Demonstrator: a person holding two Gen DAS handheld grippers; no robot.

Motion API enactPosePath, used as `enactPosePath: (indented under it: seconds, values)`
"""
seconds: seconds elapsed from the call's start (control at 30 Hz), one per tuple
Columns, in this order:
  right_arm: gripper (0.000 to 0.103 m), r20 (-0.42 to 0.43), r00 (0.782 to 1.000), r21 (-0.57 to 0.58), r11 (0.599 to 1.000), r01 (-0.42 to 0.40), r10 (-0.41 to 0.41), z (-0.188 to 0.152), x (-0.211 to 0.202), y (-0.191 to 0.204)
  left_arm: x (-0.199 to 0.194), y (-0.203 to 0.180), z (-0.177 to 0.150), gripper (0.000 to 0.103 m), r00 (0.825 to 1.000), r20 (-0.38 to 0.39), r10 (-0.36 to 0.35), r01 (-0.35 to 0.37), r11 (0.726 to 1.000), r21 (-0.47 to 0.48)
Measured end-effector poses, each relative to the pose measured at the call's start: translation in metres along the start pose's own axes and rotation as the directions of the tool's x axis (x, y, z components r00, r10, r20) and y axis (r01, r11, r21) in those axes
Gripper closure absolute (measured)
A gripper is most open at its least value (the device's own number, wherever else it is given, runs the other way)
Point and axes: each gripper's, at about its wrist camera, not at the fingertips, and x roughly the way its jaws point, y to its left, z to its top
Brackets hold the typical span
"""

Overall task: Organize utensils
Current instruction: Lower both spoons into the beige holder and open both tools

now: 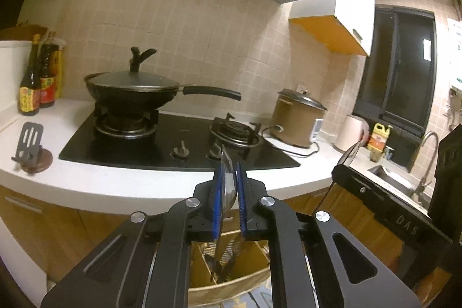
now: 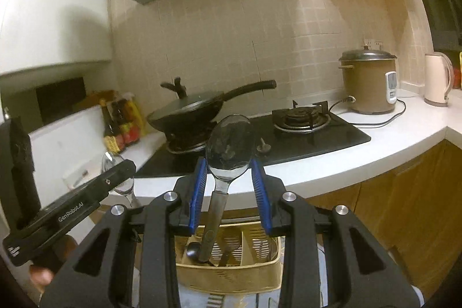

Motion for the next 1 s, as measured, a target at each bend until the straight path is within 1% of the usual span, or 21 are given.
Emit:
enactPosePath:
  seconds: [0.07,0.27,0.4,0.5,0.57,0.6,0.63,0.67,0.7,0.77,0.9,0.93,1.0]
  values:
    - [0.074,-0.015,1.0,-0.015,1.0,0.019,-0.02,-0.006,0.013,0.0,0.004,0.005,-0.004,0.096,1.0,-0.001,0.01,-0.01,1.0,-0.006]
    - [0.074,-0.033,0.998,-0.034,0.998,0.045,-0.046,-0.022,0.031,-0.002,0.007,0.016,-0.008,0.096,0.999,0.006,0.034,-0.034,0.999,-0.01]
    - [0.074,-0.053,0.996,-0.055,0.996,0.068,-0.071,-0.035,0.04,-0.001,0.013,0.021,-0.016,0.096,0.999,-0.011,0.039,-0.039,0.999,-0.01]
    - [0.074,-0.081,0.994,-0.055,0.996,0.063,-0.068,-0.042,0.043,-0.001,0.016,0.025,-0.026,0.095,0.999,-0.041,0.033,-0.033,0.999,-0.017]
    - [0.073,-0.111,0.993,-0.033,0.999,0.039,-0.042,-0.045,0.043,-0.005,0.016,0.028,-0.03,0.087,0.998,-0.061,0.025,-0.027,0.999,-0.022]
    - [0.071,-0.126,0.991,-0.024,0.999,0.028,-0.031,-0.046,0.042,-0.007,0.013,0.03,-0.031,0.078,0.998,-0.063,0.025,-0.027,0.999,-0.023]
    - [0.067,-0.146,0.989,-0.011,1.0,0.014,-0.016,-0.047,0.041,-0.01,0.011,0.031,-0.032,0.073,0.998,-0.061,0.028,-0.03,0.999,-0.025]
    - [0.049,-0.16,0.987,0.003,1.0,0.008,-0.007,-0.048,0.038,-0.012,0.007,0.033,-0.031,0.071,0.998,-0.061,0.025,-0.027,0.999,-0.031]
    - [0.039,-0.165,0.986,0.02,1.0,-0.003,0.006,-0.048,0.034,-0.015,0.002,0.035,-0.03,0.067,0.998,-0.065,0.012,-0.015,0.999,-0.043]
    - [0.039,-0.174,0.984,0.042,0.999,-0.029,0.036,-0.049,0.023,-0.019,-0.008,0.037,-0.029,0.064,0.998,-0.067,-0.005,0.001,0.998,-0.062]
    - [0.039,-0.202,0.977,0.086,0.995,-0.049,0.066,-0.051,-0.003,-0.026,-0.033,0.035,-0.035,0.06,0.996,-0.088,0.006,-0.011,0.998,-0.06]
    - [0.039,-0.208,0.975,0.098,0.994,-0.053,0.072,-0.052,-0.009,-0.028,-0.038,0.034,-0.038,0.058,0.996,-0.094,0.003,-0.009,0.998,-0.06]
    - [0.039,-0.23,0.97,0.115,0.992,-0.049,0.074,-0.056,-0.023,-0.031,-0.051,0.032,-0.046,0.058,0.992,-0.125,0.003,-0.011,0.998,-0.06]
